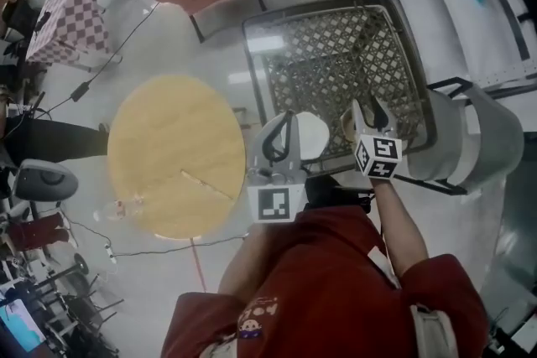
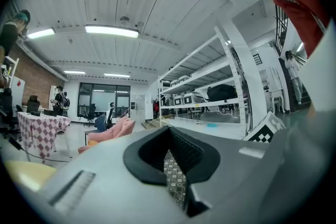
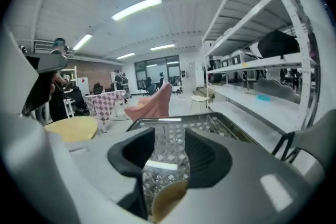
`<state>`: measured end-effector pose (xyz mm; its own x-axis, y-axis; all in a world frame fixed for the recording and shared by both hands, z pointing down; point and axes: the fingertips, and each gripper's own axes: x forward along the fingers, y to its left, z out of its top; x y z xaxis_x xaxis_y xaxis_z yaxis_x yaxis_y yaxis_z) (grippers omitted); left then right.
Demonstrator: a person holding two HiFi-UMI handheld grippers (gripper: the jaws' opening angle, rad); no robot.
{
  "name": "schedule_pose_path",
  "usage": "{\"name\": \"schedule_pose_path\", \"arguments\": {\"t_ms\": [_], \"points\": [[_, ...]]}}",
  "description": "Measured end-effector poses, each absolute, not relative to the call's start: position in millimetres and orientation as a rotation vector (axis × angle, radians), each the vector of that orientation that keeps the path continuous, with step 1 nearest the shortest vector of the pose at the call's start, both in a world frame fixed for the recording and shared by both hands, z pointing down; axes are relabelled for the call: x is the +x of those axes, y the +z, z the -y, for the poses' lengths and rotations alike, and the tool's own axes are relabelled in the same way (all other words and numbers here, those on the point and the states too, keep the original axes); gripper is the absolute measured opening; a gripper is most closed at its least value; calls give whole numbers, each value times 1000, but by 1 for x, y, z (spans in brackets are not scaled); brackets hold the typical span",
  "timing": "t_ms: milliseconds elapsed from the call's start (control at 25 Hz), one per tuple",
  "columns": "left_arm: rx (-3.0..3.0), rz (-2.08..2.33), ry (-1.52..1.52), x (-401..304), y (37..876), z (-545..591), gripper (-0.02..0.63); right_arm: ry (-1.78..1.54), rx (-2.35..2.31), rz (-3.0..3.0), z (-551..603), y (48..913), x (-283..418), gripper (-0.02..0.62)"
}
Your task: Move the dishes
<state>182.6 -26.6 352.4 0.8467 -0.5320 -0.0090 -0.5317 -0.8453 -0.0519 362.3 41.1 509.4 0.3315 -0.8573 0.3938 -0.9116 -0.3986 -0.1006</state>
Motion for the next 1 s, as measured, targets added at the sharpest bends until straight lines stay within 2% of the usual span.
{"name": "schedule_pose_path", "arguments": {"t_ms": [520, 1000], "points": [[-2902, -1109, 13, 99, 347, 49, 6, 173, 2276, 2034, 21, 417, 261, 167], [-2762, -1412, -8, -22, 347, 75, 8, 29, 2060, 2285, 67, 391, 147, 167]]}}
